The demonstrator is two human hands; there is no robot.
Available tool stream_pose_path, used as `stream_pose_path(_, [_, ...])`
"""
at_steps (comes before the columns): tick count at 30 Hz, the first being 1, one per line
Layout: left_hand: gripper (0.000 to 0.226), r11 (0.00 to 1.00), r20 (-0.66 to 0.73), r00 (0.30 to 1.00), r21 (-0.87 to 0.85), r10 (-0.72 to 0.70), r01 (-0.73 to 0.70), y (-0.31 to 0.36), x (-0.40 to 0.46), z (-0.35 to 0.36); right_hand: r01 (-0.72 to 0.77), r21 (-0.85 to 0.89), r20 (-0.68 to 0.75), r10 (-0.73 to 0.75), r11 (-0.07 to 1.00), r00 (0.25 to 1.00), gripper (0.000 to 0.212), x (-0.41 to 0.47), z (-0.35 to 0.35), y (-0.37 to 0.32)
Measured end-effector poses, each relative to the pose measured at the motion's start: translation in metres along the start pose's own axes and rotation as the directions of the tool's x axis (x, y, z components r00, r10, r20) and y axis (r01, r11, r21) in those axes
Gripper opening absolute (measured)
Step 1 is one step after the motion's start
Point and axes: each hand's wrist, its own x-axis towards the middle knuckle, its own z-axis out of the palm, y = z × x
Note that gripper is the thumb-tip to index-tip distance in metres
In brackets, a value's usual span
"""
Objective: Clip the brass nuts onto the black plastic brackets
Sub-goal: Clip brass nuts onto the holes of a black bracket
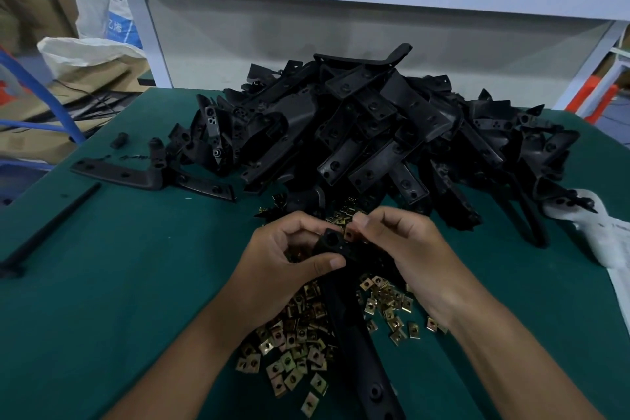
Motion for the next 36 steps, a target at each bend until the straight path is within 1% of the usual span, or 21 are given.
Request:
stream_pose_path(2, [0.025,1.000,0.001,1.000,0.009,0.004,-0.004,0.001,0.000,0.000,0.034,-0.015,-0.004,-0.034,0.999,0.999,0.028,-0.001,0.000,-0.001])
stream_pose_path(7, [0.033,0.998,0.027,0.999,0.067,0.020,-0.022,0.001,-0.001,-0.003,0.103,-0.099,0.051,-0.098,0.990,0.994,0.029,-0.004,-0.002,0.000])
stream_pose_path(16, [0.028,0.998,0.088,0.996,0.061,0.017,-0.023,-0.001,-0.002,-0.005,0.170,-0.175,0.156,-0.144,0.970,0.977,0.022,-0.004,-0.010,0.002])
stream_pose_path(21, [0.022,0.995,0.102,0.995,0.095,0.009,-0.019,-0.003,-0.001,-0.004,0.241,-0.312,0.195,-0.186,0.919,0.963,0.023,-0.002,-0.016,0.007])
stream_pose_path(23, [0.022,0.994,0.107,0.994,0.110,0.014,-0.026,-0.003,-0.002,-0.004,0.247,-0.316,0.207,-0.188,0.916,0.960,0.026,-0.001,-0.016,0.008])
stream_pose_path(25, [0.023,0.994,0.093,0.996,0.106,0.016,-0.026,-0.004,-0.001,-0.005,0.223,-0.313,0.211,-0.162,0.923,0.964,0.027,0.000,-0.017,0.010])
stream_pose_path(27, [0.025,0.997,0.079,0.997,0.070,0.011,-0.017,-0.004,-0.001,-0.007,0.212,-0.325,0.193,-0.155,0.922,0.969,0.022,0.002,-0.021,0.010])
stream_pose_path(28, [0.026,0.998,0.075,0.997,0.055,0.004,-0.009,-0.004,0.000,-0.008,0.201,-0.278,0.160,-0.161,0.939,0.974,0.015,0.004,-0.024,0.011])
stream_pose_path(29, [0.026,0.999,0.074,0.997,0.051,-0.003,-0.001,-0.004,0.000,-0.008,0.175,-0.179,0.107,-0.158,0.968,0.982,0.019,0.007,-0.028,0.012])
stream_pose_path(30, [0.027,0.998,0.077,0.997,0.059,-0.009,0.005,-0.004,0.000,-0.008,0.129,-0.032,0.057,-0.127,0.991,0.990,0.030,0.009,-0.030,0.012])
stream_pose_path(31, [0.027,0.997,0.086,0.996,0.071,-0.015,0.009,-0.005,0.000,-0.008,0.084,0.087,0.043,-0.088,0.993,0.995,0.039,0.010,-0.033,0.012])
stream_pose_path(32, [0.026,0.996,0.095,0.995,0.083,-0.020,0.012,-0.006,0.000,-0.008,0.044,0.163,0.047,-0.053,0.986,0.997,0.046,0.011,-0.035,0.013])
stream_pose_path(34, [0.025,0.996,0.105,0.994,0.089,-0.032,0.023,-0.006,0.000,-0.006,-0.004,0.214,0.092,-0.017,0.977,0.996,0.048,0.012,-0.036,0.014])
stream_pose_path(36, [0.024,0.996,0.107,0.994,0.082,-0.037,0.028,-0.006,0.000,-0.005,-0.021,0.255,0.115,-0.009,0.967,0.993,0.042,0.013,-0.036,0.017])
